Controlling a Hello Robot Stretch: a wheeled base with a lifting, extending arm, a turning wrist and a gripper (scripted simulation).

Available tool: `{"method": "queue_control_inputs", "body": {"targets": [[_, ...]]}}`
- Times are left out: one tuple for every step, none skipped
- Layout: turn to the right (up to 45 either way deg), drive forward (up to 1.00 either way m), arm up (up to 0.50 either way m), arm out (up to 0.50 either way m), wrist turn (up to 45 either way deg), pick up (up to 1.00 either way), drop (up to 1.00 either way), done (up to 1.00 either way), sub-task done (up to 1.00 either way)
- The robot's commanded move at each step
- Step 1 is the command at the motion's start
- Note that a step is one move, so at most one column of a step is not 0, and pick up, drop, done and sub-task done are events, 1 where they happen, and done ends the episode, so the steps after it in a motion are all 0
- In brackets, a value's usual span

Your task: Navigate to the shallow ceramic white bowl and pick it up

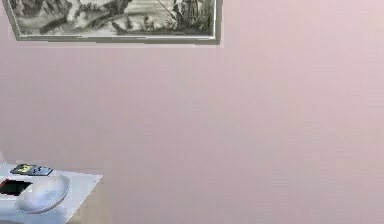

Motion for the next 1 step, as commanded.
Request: {"method": "queue_control_inputs", "body": {"targets": [[-45.0,0.0,0.0,0.0,0.0,0.0,0.0,0.0,0.0]]}}
